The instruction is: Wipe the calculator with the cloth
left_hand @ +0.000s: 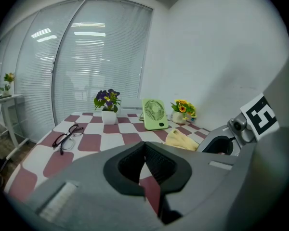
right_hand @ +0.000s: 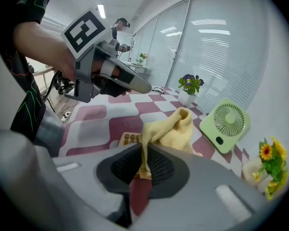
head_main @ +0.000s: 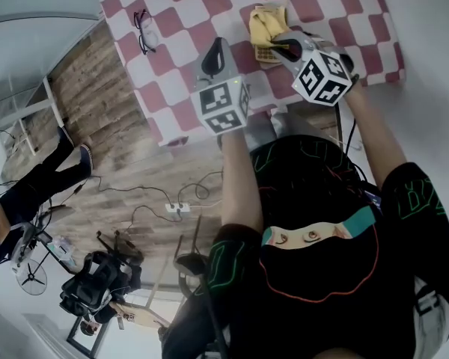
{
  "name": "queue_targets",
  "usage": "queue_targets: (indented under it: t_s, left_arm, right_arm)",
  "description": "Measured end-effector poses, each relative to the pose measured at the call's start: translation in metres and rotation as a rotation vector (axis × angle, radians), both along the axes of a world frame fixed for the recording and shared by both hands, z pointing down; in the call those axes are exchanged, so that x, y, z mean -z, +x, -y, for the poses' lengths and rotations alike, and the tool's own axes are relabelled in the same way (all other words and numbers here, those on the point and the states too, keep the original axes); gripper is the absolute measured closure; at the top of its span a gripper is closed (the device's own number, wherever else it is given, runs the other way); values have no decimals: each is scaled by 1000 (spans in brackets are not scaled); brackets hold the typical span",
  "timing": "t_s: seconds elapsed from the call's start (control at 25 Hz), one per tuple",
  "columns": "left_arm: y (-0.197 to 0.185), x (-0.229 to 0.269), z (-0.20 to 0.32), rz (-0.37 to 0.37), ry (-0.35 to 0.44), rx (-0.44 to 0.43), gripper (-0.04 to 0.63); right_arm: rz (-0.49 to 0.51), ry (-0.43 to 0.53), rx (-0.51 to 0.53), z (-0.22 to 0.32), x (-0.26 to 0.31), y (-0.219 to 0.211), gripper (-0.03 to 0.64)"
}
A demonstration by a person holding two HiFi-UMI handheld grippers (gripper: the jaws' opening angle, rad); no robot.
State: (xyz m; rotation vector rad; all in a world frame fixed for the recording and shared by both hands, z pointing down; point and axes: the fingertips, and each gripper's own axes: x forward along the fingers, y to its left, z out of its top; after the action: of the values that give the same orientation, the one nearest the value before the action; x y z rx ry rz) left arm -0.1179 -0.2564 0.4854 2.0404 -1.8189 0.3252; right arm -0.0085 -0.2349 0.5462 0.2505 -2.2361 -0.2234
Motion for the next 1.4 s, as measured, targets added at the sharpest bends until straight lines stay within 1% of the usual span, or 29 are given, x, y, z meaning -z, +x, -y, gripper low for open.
queue_targets:
  t_s: [0.2, 0.48, 0.64, 0.92, 1.0, 1.08, 1.16, 1.24, 1.32, 1.4]
  left_arm:
    - [1, 1, -6, -4, 9, 11, 584]
    - [9, 2, -17, -10, 20, 18, 584]
    - [11, 4, -21, -12, 32, 28, 584]
    - [10, 14, -23, -24, 65, 60, 584]
    - [8, 18, -22, -28, 77, 76, 584]
    - [5, 21, -20, -33, 90, 93, 584]
    - [4, 25, -21, -36, 97, 107, 584]
    - [5, 29, -25, -35, 99, 116, 584]
    - [10, 38, -25, -26, 111, 107, 584]
    - [16, 51, -19, -11, 137, 86, 585]
  right_arm:
    - [14, -19, -7, -17, 0, 1, 580]
    - [18, -25, 17, -38, 0, 1, 580]
    - [20, -51, 36, -49, -1, -1, 580]
    - [58, -219, 75, -71, 5, -7, 580]
    - [88, -270, 91, -77, 11, -9, 580]
    - [139, -312, 90, -77, 22, -10, 580]
    - [201, -327, 64, -72, 37, -11, 580]
    - [258, -313, 16, -61, 54, -9, 580]
    - [326, -291, -70, -42, 73, -4, 580]
    - [436, -273, -194, -15, 96, 5, 580]
